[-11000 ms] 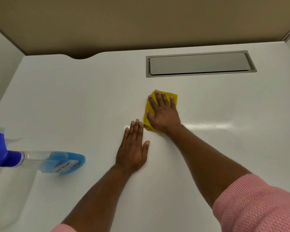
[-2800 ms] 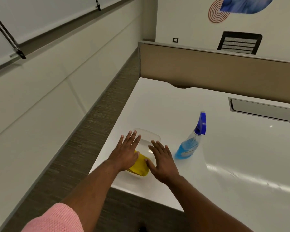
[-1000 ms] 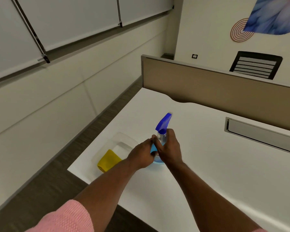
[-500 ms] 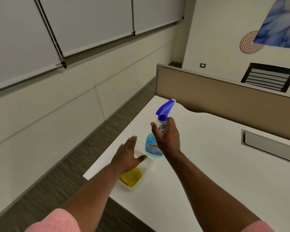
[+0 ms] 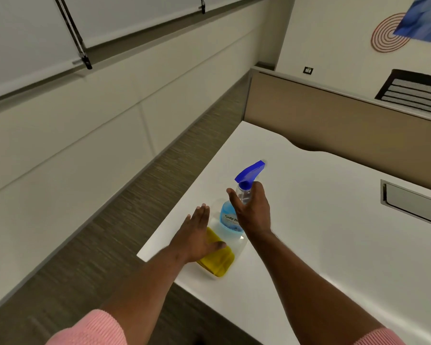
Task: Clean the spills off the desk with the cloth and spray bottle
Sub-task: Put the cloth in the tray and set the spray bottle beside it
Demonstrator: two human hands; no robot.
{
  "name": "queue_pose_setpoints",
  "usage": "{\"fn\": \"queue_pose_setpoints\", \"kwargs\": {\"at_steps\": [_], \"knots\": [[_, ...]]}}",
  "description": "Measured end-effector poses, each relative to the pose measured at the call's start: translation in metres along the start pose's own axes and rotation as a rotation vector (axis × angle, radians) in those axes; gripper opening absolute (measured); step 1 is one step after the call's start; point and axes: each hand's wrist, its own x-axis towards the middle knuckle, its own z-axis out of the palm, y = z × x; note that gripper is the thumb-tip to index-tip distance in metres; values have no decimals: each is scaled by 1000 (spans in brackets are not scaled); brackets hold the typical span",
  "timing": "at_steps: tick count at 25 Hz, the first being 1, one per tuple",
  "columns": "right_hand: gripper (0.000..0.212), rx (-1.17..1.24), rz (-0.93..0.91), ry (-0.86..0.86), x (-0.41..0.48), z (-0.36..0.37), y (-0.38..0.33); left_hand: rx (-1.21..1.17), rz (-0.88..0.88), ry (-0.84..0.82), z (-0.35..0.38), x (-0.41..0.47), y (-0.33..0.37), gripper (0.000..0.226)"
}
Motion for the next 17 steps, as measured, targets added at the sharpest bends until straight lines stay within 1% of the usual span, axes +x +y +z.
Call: {"fn": "queue_pose_setpoints", "kwargs": {"at_steps": [3,7,14,16,17], "knots": [[50,-9,1,-3,-4,10,8,40,24,28,5,-1,-1,119],[48,-19,-5,-7,-11,17,14,73,38,59,7,-3,-1,118],[52,-38,-4,-40,-20,13,13,122,30,46,6,-3,3,120],[57,-71,-17,-57,-23,7,14,144,28,38,4,-4,4,121],[63,-86,-28,-63,-26,3,15,153,25,38,4,-5,5,121]]}}
